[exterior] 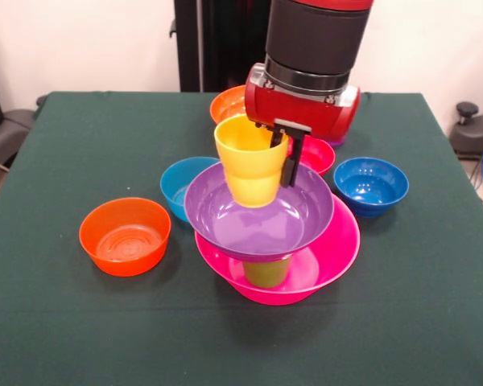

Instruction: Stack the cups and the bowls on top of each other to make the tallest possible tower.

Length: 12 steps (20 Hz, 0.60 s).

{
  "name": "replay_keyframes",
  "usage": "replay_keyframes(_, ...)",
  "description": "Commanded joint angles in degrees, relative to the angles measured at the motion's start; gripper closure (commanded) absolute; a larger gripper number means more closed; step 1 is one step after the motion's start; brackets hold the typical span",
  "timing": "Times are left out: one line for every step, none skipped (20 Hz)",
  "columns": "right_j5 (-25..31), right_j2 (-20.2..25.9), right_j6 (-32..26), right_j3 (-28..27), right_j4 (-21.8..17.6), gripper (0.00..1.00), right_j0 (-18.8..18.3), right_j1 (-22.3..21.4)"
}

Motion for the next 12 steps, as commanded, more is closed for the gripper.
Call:
replay_keyframes(3.0, 5.1, -2.0, -1.5, -3.0, 1.0, 1.6, 3.4)
replay_keyframes(3.0, 5.1, -2.2, -1.4, -3.0, 1.0, 1.5, 3.4)
replay_keyframes(3.1, 5.2, -2.4, -1.3, -3.0, 1.0, 1.4, 3.4)
replay_keyframes(3.2, 5.2, -2.5, -1.5, -3.1, 1.0, 1.5, 3.4)
replay_keyframes(3.3, 5.2, -2.5, -1.5, -3.1, 1.0, 1.4, 3.3)
replay_keyframes(3.1, 5.1, -2.4, -1.5, -3.1, 1.0, 1.5, 3.4)
replay_keyframes(3.0, 5.1, -2.3, -1.5, -3.1, 1.0, 1.5, 3.4)
replay_keyframes(2.8, 4.9, -2.1, -1.6, -3.1, 1.0, 1.6, 3.5)
replay_keyframes(2.6, 4.9, -1.9, -1.6, -3.1, 1.0, 1.7, 3.6)
replay_keyframes(2.4, 4.8, -1.6, -1.8, -3.1, 1.0, 1.7, 3.8)
replay_keyframes(2.1, 4.7, -1.5, -1.8, -3.2, 1.0, 1.8, 3.9)
replay_keyframes(1.7, 4.7, -1.4, -1.9, -3.3, 1.0, 1.7, 4.1)
